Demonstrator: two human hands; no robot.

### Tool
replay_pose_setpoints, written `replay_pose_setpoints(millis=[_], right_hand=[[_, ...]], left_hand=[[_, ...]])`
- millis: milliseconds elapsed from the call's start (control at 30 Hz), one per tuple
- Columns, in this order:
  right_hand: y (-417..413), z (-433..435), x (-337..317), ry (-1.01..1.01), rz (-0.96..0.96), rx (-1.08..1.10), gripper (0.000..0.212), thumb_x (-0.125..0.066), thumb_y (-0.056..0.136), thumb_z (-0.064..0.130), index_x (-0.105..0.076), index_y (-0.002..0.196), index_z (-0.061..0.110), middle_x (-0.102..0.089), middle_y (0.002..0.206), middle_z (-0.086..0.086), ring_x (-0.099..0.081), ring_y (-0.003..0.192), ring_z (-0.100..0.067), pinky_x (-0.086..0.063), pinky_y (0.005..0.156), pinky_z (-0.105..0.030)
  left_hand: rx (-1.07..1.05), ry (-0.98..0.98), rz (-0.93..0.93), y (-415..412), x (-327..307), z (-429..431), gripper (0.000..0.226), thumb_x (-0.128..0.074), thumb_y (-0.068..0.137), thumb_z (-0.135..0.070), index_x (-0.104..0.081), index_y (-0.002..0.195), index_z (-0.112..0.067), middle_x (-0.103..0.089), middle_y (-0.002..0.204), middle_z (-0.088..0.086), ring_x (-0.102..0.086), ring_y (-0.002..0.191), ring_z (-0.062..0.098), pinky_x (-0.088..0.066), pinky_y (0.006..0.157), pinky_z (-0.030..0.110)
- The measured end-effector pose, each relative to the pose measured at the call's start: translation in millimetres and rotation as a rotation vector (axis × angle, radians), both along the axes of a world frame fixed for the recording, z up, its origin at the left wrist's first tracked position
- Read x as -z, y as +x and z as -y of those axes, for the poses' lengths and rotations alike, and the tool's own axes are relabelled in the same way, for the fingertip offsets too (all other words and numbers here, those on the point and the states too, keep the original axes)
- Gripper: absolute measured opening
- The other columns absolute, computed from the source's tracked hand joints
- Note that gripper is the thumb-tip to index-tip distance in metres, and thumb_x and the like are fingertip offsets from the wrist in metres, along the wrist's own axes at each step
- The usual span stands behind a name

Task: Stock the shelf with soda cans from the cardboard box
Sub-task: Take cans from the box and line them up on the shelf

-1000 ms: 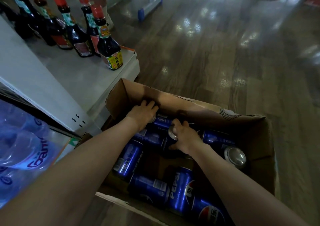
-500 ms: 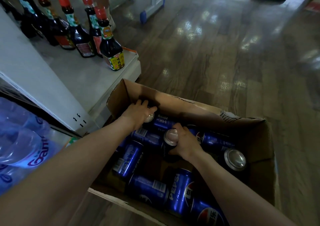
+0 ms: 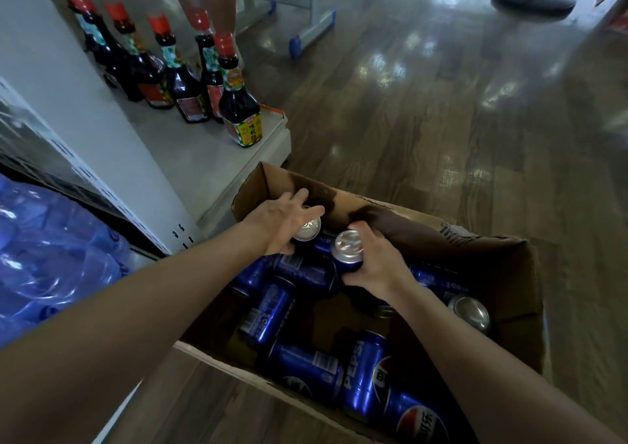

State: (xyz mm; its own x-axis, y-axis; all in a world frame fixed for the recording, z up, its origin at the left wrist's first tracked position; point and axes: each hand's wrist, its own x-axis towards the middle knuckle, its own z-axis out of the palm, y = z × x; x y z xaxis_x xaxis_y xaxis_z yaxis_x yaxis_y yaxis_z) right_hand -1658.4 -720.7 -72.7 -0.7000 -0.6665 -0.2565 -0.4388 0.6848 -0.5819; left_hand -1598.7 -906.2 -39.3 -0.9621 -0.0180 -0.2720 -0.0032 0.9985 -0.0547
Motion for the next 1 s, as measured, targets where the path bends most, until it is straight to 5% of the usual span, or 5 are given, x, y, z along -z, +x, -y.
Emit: replay_pose_setpoints(millis=[333, 500, 700, 1000], right_hand=[[27, -8, -103, 0.056, -0.167, -0.127, 0.087, -0.079, 0.067, 0.024, -0.031, 0.14, 0.024, -0.047, 0.129, -0.005, -0.049, 0.118, -0.025, -0.042, 0.097, -0.035], [46, -10, -174, 0.03, -0.241, -0.164, 0.086, -0.08, 0.066, 0.024, -0.033, 0.138, 0.024, -0.046, 0.119, -0.007, -0.053, 0.106, -0.029, -0.046, 0.084, -0.035], [78, -3, -268, 0.031, -0.362, -0.258, 0.083, -0.079, 0.067, 0.025, -0.034, 0.136, 0.027, -0.046, 0.118, -0.004, -0.052, 0.102, -0.025, -0.044, 0.078, -0.031], [126, 31, -405, 0.004, -0.667, -0.39, 0.076, -0.077, 0.067, 0.029, -0.038, 0.131, 0.016, -0.056, 0.116, -0.008, -0.056, 0.102, -0.03, -0.045, 0.081, -0.033]], left_hand=[[-0.031, -0.029, 0.006, 54, -99, -3, 0.079, -0.075, 0.073, -0.029, -0.03, 0.138, -0.025, -0.033, 0.139, 0.009, -0.047, 0.118, 0.029, -0.046, 0.094, 0.04], [-0.028, -0.025, -0.021, 94, -172, -12, 0.078, -0.074, 0.074, -0.025, -0.031, 0.139, -0.025, -0.04, 0.131, 0.006, -0.051, 0.111, 0.024, -0.044, 0.084, 0.029], [-0.025, -0.236, -0.066, 132, -271, -7, 0.085, -0.077, 0.069, -0.036, -0.028, 0.138, -0.027, -0.037, 0.135, 0.011, -0.052, 0.113, 0.03, -0.051, 0.085, 0.04], [-0.094, -0.398, -0.291, 212, -412, 5, 0.078, -0.075, 0.07, -0.041, -0.035, 0.135, -0.024, -0.046, 0.121, 0.006, -0.051, 0.1, 0.021, -0.037, 0.071, 0.028]])
